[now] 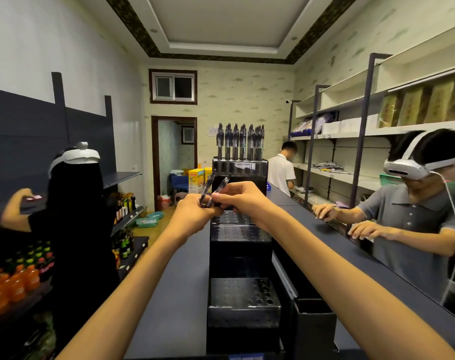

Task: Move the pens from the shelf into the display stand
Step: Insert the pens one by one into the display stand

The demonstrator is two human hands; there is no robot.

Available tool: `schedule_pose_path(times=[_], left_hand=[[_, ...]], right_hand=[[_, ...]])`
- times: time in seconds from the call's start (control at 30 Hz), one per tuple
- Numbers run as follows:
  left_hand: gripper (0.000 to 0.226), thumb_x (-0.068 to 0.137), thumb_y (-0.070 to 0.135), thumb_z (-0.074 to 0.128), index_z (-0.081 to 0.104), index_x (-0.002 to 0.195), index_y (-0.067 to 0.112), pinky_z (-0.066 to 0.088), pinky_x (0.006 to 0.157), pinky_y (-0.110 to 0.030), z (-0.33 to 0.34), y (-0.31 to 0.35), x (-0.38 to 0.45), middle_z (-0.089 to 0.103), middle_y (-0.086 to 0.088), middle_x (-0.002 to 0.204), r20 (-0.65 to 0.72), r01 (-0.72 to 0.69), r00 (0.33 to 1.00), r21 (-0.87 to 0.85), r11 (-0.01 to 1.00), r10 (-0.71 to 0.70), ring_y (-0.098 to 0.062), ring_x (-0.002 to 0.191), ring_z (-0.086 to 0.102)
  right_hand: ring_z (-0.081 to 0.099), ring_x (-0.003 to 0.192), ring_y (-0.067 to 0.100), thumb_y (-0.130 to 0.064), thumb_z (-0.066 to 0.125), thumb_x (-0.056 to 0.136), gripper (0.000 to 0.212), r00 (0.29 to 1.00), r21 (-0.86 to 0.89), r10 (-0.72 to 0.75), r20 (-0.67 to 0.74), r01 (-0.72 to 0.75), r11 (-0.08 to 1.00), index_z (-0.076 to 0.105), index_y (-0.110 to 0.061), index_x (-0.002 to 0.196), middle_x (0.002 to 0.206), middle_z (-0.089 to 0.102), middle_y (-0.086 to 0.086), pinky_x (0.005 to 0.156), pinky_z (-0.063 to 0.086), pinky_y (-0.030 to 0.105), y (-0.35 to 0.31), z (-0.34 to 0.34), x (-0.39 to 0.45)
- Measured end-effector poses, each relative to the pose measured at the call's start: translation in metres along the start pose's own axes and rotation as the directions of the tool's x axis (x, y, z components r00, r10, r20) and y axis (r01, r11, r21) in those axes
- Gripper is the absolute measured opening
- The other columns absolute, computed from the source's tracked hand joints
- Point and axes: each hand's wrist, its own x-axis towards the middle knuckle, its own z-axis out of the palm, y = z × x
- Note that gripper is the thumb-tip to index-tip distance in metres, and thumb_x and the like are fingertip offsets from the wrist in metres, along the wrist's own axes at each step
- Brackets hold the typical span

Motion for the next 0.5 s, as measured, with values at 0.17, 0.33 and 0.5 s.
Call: schedule_pose_path(times=[0.17,0.33,0.5], left_hand=[[0.027,0.089,0.026,0.073,0.062,0.069,0.013,0.034,0.037,-0.02,-0.001,-0.005,0.001,0.051,0.004,0.043,0.032,0.066,0.997,-0.04,0.997,-0.064,-0.011,0.037,0.043],[0.038,0.087,0.031,0.072,0.051,0.059,0.019,0.029,0.043,-0.022,-0.006,-0.016,0.006,0.04,0.012,0.035,-0.002,0.112,0.994,0.081,0.99,-0.112,-0.004,0.033,0.033],[0.034,0.08,0.031,0.074,0.052,0.057,0.019,0.034,0.049,-0.027,-0.012,-0.024,0.008,0.046,0.01,0.045,-0.073,0.081,0.994,0.079,0.994,-0.075,-0.012,0.049,0.043]], right_hand=[[0.075,0.075,0.021,-0.011,0.062,0.1,0.012,0.995,0.193,-0.054,-0.085,0.07,0.979,0.059,0.0,0.102,0.094,0.076,0.016,0.063,0.056,0.026,0.002,0.005,0.003],[0.074,0.086,0.031,-0.007,0.05,0.105,0.005,0.955,0.162,-0.1,-0.28,0.15,0.975,0.05,-0.003,0.105,0.103,0.068,0.024,0.071,0.064,0.042,-0.001,-0.001,0.016],[0.071,0.092,0.034,-0.005,0.052,0.103,0.008,0.931,-0.208,-0.238,-0.278,0.184,0.961,0.056,-0.001,0.11,0.099,0.071,0.019,0.078,0.062,0.05,0.003,-0.004,0.019]])
